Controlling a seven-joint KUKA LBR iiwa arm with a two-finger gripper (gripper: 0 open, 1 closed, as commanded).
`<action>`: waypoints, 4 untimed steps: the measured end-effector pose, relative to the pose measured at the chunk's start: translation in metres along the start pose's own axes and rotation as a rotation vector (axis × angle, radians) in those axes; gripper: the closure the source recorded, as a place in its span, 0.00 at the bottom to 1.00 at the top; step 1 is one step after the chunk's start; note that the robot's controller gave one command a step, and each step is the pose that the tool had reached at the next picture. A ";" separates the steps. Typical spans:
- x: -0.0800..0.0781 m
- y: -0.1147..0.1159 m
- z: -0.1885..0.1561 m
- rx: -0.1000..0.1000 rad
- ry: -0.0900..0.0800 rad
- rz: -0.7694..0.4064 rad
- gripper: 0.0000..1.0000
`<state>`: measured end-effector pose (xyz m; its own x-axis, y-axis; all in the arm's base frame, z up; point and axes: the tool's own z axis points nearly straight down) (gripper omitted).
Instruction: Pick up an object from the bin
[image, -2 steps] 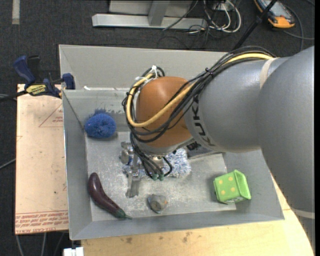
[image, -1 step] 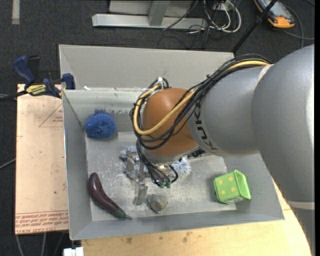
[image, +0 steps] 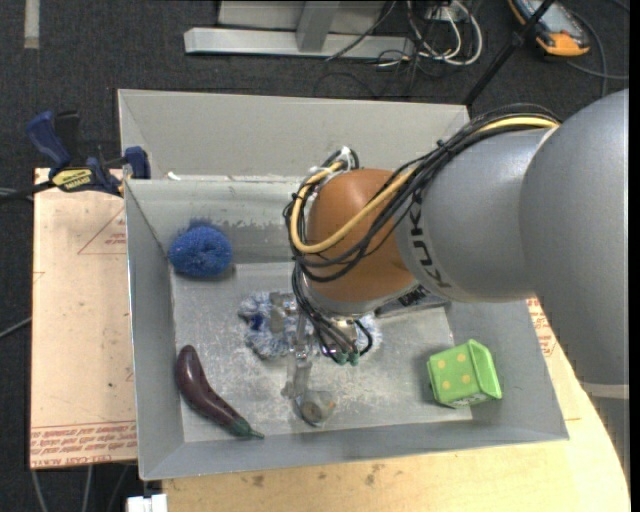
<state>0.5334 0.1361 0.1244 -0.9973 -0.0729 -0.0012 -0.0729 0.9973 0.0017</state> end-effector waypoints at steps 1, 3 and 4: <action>-0.023 -0.026 -0.021 0.002 0.002 0.011 0.00; -0.064 -0.018 0.054 -0.001 -0.003 0.078 1.00; -0.064 -0.018 0.054 -0.001 -0.003 0.078 1.00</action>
Offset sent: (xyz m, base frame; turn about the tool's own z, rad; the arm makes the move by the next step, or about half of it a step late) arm 0.0672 -0.0210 -0.0215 -0.1143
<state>0.5986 0.1230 0.0709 -1.0000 0.0049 -0.0042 0.0049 1.0000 0.0027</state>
